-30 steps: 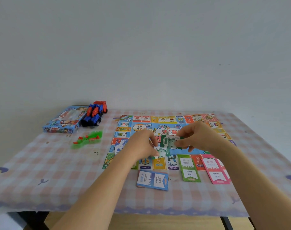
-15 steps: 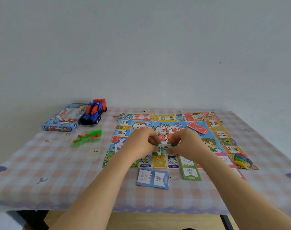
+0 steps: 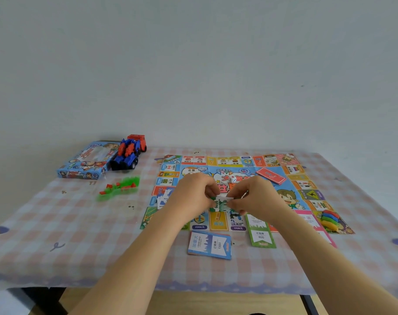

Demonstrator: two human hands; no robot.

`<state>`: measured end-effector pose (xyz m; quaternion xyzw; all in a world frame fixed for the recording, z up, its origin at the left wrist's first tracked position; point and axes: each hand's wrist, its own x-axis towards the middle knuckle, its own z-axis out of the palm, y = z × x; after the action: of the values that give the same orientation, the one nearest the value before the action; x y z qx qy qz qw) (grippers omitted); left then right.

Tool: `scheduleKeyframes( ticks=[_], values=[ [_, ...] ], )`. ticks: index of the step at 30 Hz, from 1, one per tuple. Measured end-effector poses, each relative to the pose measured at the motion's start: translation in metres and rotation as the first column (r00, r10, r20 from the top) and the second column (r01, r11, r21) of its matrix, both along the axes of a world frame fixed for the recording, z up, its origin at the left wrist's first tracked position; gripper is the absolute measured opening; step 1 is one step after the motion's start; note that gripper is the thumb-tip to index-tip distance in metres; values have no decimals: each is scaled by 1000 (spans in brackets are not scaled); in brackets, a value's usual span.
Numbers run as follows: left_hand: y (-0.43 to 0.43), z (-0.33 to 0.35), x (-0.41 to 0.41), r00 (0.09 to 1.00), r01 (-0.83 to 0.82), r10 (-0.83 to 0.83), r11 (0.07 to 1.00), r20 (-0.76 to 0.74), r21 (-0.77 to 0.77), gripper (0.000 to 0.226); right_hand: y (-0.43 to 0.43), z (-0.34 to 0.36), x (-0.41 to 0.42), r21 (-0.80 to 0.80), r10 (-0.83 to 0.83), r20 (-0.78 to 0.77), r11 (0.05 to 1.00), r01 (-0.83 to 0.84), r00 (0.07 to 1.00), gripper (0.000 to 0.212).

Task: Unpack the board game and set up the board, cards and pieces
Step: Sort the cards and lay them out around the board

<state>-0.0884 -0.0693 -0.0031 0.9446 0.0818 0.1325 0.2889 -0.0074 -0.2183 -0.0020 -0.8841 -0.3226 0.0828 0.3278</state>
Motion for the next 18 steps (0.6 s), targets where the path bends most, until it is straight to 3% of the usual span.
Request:
scheduleKeyframes(
  ticks=[10, 18],
  values=[
    [1, -3, 1, 1000, 21, -20, 999, 18, -38, 19, 2, 0, -3, 50, 1, -16, 999, 0, 1000, 6],
    [1, 0, 0, 998, -30, 26, 997, 52, 73, 8, 3, 1, -3, 48, -31, -40, 998, 33, 999, 6]
  ],
)
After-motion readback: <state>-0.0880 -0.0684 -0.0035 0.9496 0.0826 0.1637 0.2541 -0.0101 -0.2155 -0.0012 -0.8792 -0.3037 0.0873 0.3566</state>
